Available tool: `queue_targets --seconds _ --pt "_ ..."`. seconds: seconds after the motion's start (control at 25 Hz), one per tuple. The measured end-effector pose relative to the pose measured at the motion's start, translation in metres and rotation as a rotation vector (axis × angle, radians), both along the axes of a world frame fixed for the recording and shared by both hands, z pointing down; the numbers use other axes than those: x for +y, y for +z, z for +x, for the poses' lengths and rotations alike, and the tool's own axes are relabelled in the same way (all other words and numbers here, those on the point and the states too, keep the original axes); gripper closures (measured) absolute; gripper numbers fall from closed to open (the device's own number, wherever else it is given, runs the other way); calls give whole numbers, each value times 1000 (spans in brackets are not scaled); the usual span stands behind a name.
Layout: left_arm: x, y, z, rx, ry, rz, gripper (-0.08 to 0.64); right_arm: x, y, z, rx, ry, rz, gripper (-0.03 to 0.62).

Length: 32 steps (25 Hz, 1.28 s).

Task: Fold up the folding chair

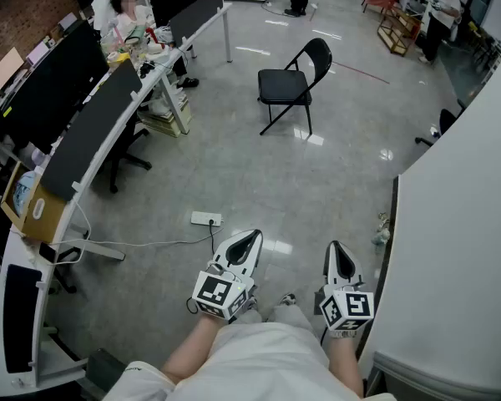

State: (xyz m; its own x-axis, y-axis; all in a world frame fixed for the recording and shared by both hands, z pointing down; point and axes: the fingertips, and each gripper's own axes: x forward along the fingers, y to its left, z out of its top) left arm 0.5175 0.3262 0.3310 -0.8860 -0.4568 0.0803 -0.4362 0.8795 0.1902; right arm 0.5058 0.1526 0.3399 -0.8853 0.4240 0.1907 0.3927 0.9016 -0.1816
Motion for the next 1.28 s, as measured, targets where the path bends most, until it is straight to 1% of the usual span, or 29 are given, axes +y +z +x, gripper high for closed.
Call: queue_targets --seconds 0.24,0.32,0.48,0.64,0.72,0.88,1.12,1.28 --pt "-4 -2 6 18 -42 -13 548 -7 3 8 30 -27 -14 588" --pt "-9 -1 5 26 -34 -14 548 -11 4 4 37 -29 -15 588" --pt "-25 8 2 59 -21 -40 548 -18 12 -2 40 -38 -5 588" --pt "-37 16 2 75 -12 -72 548 -28 23 -2 54 -35 -14 588" --pt "-40 16 1 80 -15 -74 548 -33 24 -2 57 -28 -24 588" --pt "-52 10 -5 68 -22 -75 548 -51 16 -7 36 -16 -24 588" --pt "-72 -1 -2 26 -65 -67 548 -83 7 -8 6 -18 -18 588" --pt "-75 5 -4 26 -98 -65 548 -88 11 -13 22 -23 -22 588"
